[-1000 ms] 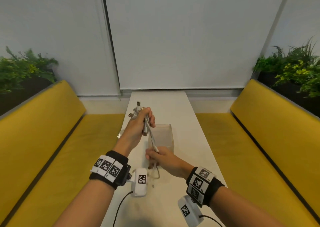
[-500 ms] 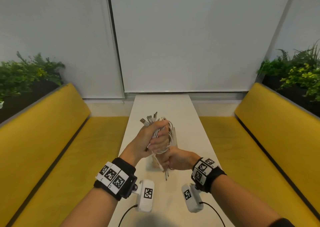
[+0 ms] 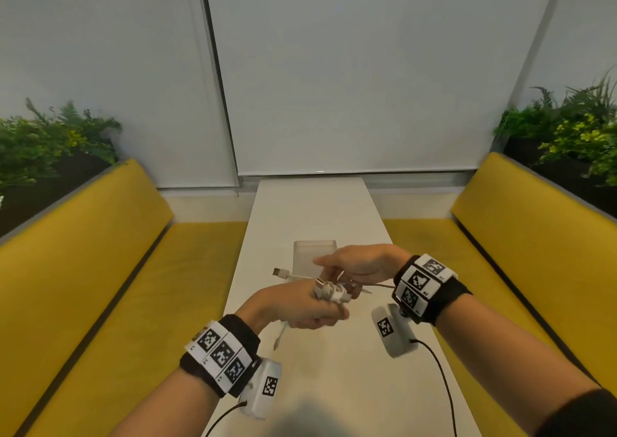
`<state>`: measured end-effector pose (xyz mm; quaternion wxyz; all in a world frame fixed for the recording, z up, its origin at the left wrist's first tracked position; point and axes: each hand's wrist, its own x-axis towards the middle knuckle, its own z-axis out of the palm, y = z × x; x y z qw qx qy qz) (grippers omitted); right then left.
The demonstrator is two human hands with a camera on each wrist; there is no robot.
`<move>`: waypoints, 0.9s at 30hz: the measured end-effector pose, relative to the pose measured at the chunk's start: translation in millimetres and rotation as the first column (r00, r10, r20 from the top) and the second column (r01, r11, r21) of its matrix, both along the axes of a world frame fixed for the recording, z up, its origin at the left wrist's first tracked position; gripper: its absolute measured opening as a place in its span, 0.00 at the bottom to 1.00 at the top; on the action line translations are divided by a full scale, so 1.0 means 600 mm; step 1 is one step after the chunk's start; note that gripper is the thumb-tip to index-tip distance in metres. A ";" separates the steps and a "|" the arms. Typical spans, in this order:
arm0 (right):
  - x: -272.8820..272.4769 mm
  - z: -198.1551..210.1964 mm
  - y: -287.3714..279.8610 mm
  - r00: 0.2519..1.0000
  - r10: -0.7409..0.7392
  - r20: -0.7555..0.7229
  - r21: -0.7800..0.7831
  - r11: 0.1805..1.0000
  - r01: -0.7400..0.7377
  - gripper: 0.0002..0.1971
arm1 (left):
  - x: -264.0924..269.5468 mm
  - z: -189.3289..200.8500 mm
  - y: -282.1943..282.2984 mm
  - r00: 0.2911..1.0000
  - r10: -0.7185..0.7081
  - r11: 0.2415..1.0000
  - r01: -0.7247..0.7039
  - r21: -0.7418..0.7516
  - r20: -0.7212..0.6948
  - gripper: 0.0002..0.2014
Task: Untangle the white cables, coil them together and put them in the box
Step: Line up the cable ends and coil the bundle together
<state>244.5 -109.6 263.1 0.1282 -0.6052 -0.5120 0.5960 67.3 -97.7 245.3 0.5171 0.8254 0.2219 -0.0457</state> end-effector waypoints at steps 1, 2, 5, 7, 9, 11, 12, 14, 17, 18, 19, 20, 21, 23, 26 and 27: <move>-0.006 -0.001 -0.003 0.999 0.022 0.046 -0.005 1.000 -0.022 0.28 | 0.004 -0.007 0.000 0.999 -0.004 0.999 0.006 0.050 -0.045 0.15; -0.010 -0.006 -0.004 0.993 0.068 0.100 0.004 0.998 -0.069 0.31 | 0.007 -0.015 0.002 0.997 -0.003 0.996 0.010 0.091 -0.077 0.14; -0.016 -0.030 -0.010 0.956 0.167 0.240 0.066 0.980 -0.188 0.32 | 0.017 -0.032 0.007 0.989 0.013 0.990 0.008 0.140 -0.147 0.14; -0.019 -0.045 -0.013 0.944 0.161 0.289 0.096 0.976 -0.196 0.32 | 0.024 -0.043 0.012 0.982 0.002 0.983 0.033 0.180 -0.189 0.09; -0.025 -0.051 -0.017 0.936 0.146 0.321 0.103 0.977 -0.188 0.34 | 0.030 -0.052 0.015 0.977 -0.017 0.969 0.068 0.237 -0.211 0.04; -0.027 -0.058 -0.014 0.930 0.157 0.332 0.098 0.975 -0.200 0.40 | 0.032 -0.059 0.020 0.977 -0.018 0.956 0.080 0.282 -0.214 0.10; -0.028 -0.058 -0.015 0.931 0.171 0.322 0.092 0.973 -0.210 0.42 | 0.032 -0.061 0.022 0.976 -0.018 0.949 0.084 0.303 -0.216 0.12; -0.034 -0.061 -0.015 0.940 0.171 0.295 0.090 0.975 -0.205 0.47 | 0.033 -0.061 0.027 0.973 -0.001 0.932 0.084 0.351 -0.229 0.16; -0.039 -0.079 -0.009 0.949 0.097 0.300 0.157 0.976 -0.149 0.56 | 0.039 -0.058 0.032 0.960 0.001 0.906 0.117 0.407 -0.280 0.18; -0.042 -0.090 -0.008 0.957 0.052 0.287 0.189 0.976 -0.110 0.59 | 0.041 -0.057 0.033 0.949 0.001 0.885 0.145 0.441 -0.314 0.18; -0.048 -0.096 -0.008 0.963 -0.007 0.271 0.220 0.974 -0.055 0.61 | 0.043 -0.056 0.034 0.940 0.007 0.864 0.167 0.475 -0.342 0.18; -0.056 -0.101 -0.010 0.965 -0.079 0.250 0.246 0.969 0.015 0.61 | 0.045 -0.056 0.036 0.935 0.011 0.849 0.178 0.497 -0.353 0.18; -0.060 -0.107 -0.012 0.962 -0.150 0.228 0.270 0.959 0.086 0.58 | 0.048 -0.058 0.039 0.937 0.018 0.847 0.171 0.503 -0.350 0.18; -0.070 -0.115 -0.019 0.939 -0.279 0.199 0.371 0.909 0.191 0.48 | 0.049 -0.061 0.042 0.940 0.036 0.845 0.152 0.513 -0.338 0.19; -0.070 -0.120 -0.036 0.926 -0.364 0.104 0.447 0.849 0.283 0.41 | 0.047 -0.070 0.046 0.943 0.015 0.814 0.181 0.552 -0.331 0.19; -0.069 -0.121 -0.040 0.923 -0.381 0.049 0.459 0.830 0.318 0.40 | 0.046 -0.071 0.046 0.951 0.005 0.796 0.182 0.577 -0.308 0.18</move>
